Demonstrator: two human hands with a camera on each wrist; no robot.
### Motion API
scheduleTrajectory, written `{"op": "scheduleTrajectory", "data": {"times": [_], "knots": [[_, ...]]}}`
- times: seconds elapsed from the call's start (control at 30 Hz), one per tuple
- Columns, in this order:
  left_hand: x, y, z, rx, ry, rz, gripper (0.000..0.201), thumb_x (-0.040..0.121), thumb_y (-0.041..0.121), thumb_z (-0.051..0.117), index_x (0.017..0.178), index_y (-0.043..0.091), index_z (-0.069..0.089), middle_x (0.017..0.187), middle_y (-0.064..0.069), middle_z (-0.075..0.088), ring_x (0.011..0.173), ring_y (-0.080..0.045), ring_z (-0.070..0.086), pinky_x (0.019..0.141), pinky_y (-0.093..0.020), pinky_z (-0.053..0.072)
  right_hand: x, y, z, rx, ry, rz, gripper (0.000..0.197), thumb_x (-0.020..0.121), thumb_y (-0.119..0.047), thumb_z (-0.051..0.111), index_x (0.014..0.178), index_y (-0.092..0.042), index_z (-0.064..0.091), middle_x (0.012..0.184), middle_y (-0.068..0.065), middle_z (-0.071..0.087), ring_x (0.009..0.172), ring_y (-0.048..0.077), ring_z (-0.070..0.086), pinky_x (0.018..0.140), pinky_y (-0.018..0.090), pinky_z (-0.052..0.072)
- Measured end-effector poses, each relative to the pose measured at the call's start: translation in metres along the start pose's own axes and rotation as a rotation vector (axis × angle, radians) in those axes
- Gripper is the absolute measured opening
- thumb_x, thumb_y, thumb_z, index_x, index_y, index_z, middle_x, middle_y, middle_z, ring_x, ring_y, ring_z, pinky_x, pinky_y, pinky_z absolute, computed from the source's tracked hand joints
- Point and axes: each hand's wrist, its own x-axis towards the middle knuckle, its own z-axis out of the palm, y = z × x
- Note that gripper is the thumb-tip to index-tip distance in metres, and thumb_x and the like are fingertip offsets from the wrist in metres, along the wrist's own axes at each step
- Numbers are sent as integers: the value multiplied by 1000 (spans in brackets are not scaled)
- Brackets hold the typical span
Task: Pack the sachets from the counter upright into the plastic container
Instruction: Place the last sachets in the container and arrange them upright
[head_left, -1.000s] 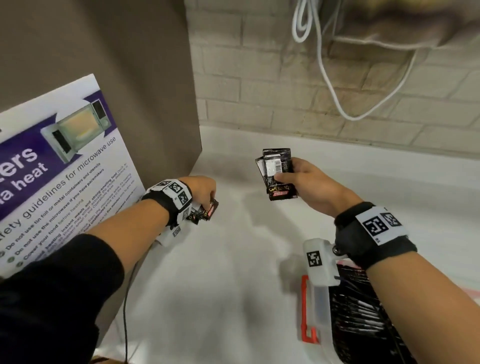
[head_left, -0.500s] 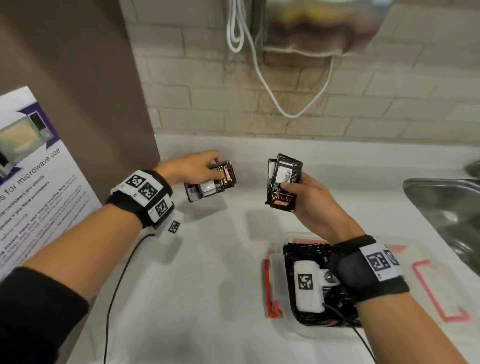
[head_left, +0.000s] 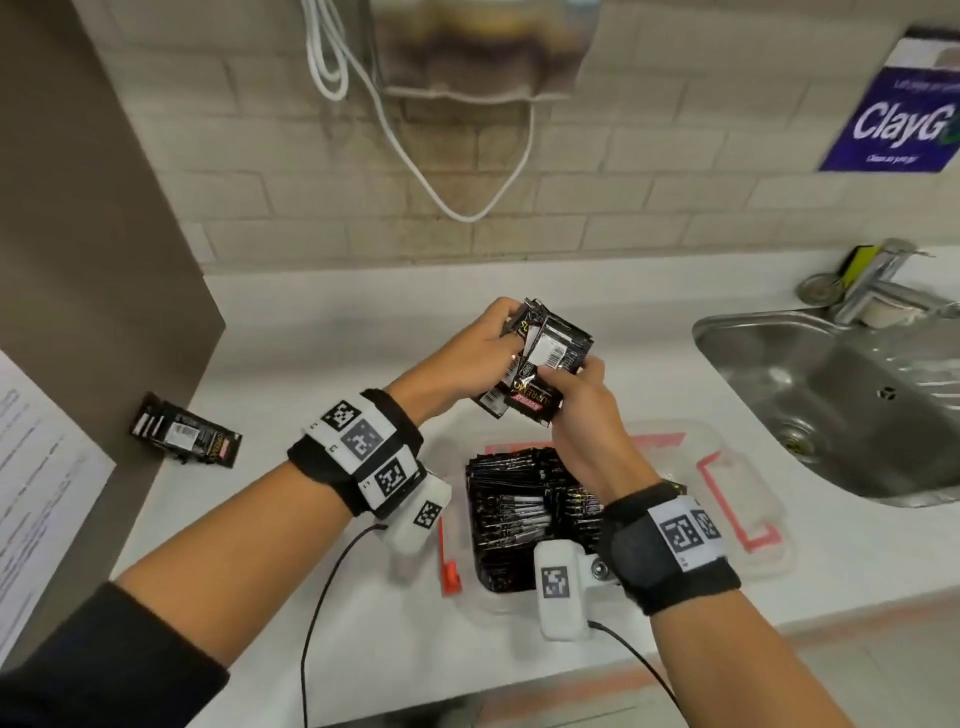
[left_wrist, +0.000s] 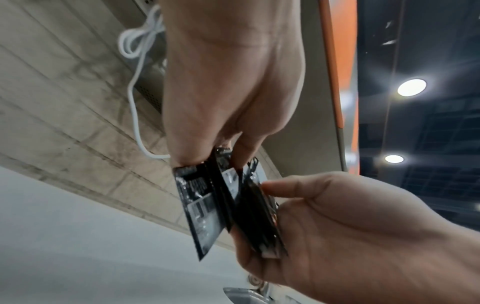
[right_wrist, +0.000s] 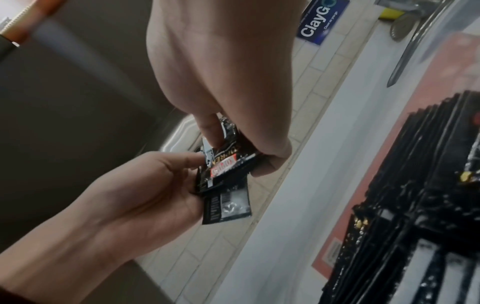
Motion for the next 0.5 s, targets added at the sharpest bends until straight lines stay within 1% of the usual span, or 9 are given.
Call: {"op": "scheduleTrajectory", "data": {"times": [0.07,0.13,0.2,0.23,0.27,0.33,0.4,0.47,0.5], "knots": [[-3,6,16,-54,-21,-16,17,103,18,40,116,25,48,97,-4,63,79,-18,62,68,-38,52,-4,-2,-6,64,15,-4,45,100,2,48,139,-13,35,112,9,64,92,19,67,73,33,56],[-6,12,28,-50,-46,-13,15,105,27,39,120,25,42,98,0,61,81,-16,61,71,-36,50,-8,-4,-11,144,-10,-2,46,100,4,44,141,-15,34,115,9,64,96,20,68,72,34,58],[-9,15,37,-30,-77,-21,25,104,36,43,126,26,37,105,0,60,86,-13,61,72,-31,49,-13,-6,-16,172,-64,2,47,101,4,41,142,-17,33,122,13,63,108,26,67,84,44,60],[-11,15,40,-27,-98,-36,32,102,40,48,128,26,35,108,0,60,89,-12,62,71,-29,48,-15,-6,-19,169,-92,1,47,101,5,39,141,-19,32,124,15,61,113,29,66,90,49,58],[-11,15,42,-16,-120,-46,40,100,40,53,131,26,33,111,0,60,91,-12,63,70,-27,49,-18,-6,-20,164,-115,1,46,101,5,37,140,-19,32,126,18,60,114,31,65,92,50,58],[-13,14,43,42,-148,-54,46,97,32,59,133,26,31,113,-6,61,93,-14,64,69,-28,52,-23,-5,-21,173,-143,19,49,99,9,34,140,-17,30,128,23,57,113,31,64,86,46,60],[-14,13,41,114,-129,-48,39,98,19,54,131,23,33,112,-15,63,88,-19,61,71,-35,51,-25,-1,-21,221,-164,58,57,95,14,32,142,-17,29,131,26,55,113,34,63,84,48,57],[-14,12,39,174,-104,-28,34,99,13,50,129,19,36,108,-15,63,86,-20,59,72,-37,50,-25,3,-23,277,-189,89,65,91,16,31,145,-19,30,135,27,53,111,37,61,80,51,56],[-14,11,37,207,-99,-11,33,99,12,50,130,17,36,106,-15,63,85,-20,59,72,-37,51,-25,3,-25,291,-208,96,68,89,16,30,146,-20,30,135,27,52,109,37,60,76,50,57]]}}
